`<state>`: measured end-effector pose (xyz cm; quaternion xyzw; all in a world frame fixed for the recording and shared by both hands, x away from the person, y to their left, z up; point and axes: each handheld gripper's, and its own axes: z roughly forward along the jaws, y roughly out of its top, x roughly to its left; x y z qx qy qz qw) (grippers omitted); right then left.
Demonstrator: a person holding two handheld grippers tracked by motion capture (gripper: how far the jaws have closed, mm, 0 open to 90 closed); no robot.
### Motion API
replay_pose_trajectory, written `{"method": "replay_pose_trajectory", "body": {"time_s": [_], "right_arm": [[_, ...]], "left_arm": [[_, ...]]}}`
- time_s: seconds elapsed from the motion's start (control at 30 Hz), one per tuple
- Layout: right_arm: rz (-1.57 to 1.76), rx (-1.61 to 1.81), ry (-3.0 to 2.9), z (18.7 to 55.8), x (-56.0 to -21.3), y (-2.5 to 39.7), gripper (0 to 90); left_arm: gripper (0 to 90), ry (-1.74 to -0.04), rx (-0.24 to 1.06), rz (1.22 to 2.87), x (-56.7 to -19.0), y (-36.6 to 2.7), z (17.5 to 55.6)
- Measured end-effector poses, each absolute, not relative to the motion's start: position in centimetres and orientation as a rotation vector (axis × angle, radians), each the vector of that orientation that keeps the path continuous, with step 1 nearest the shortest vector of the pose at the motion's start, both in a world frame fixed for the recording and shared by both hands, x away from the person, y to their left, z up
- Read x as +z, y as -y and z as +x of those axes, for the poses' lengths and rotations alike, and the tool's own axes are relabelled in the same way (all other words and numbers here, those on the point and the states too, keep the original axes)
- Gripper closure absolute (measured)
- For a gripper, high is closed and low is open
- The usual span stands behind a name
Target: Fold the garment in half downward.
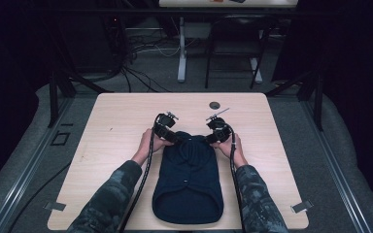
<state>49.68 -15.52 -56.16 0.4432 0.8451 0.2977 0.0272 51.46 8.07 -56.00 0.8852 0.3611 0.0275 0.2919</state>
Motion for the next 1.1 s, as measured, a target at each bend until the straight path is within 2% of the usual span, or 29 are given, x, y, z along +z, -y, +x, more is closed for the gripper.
{"method": "replay_pose_trajectory", "body": {"time_s": [0.33, 0.4, 0.53, 0.6, 0.7, 1.1], "right_arm": [[1.273, 0.880, -2.589, 48.9, -56.0, 14.7, 74.3], [1.243, 0.872, -2.572, 48.6, -56.0, 14.4, 75.4], [1.191, 0.845, -2.567, 48.3, -55.9, 14.2, 76.2], [1.143, 0.812, -2.551, 47.9, -55.8, 13.9, 76.6], [1.052, 0.764, -2.547, 47.6, -55.5, 13.7, 76.7], [0.884, 0.766, -2.415, 45.2, -53.4, 14.4, 76.6]], "left_arm": [[69.6, -0.946, 0.046, 2.347, -56.1, -8.0, 51.3], [73.1, -0.917, 0.097, 2.362, -56.1, -7.8, 50.9], [74.9, -0.885, 0.158, 2.392, -55.9, -7.4, 50.5], [75.8, -0.841, 0.252, 2.430, -55.7, -6.8, 49.8], [76.2, -0.794, 0.315, 2.439, -55.4, -6.4, 49.2], [76.4, -0.703, 0.407, 2.354, -53.2, -6.4, 47.6]]}}
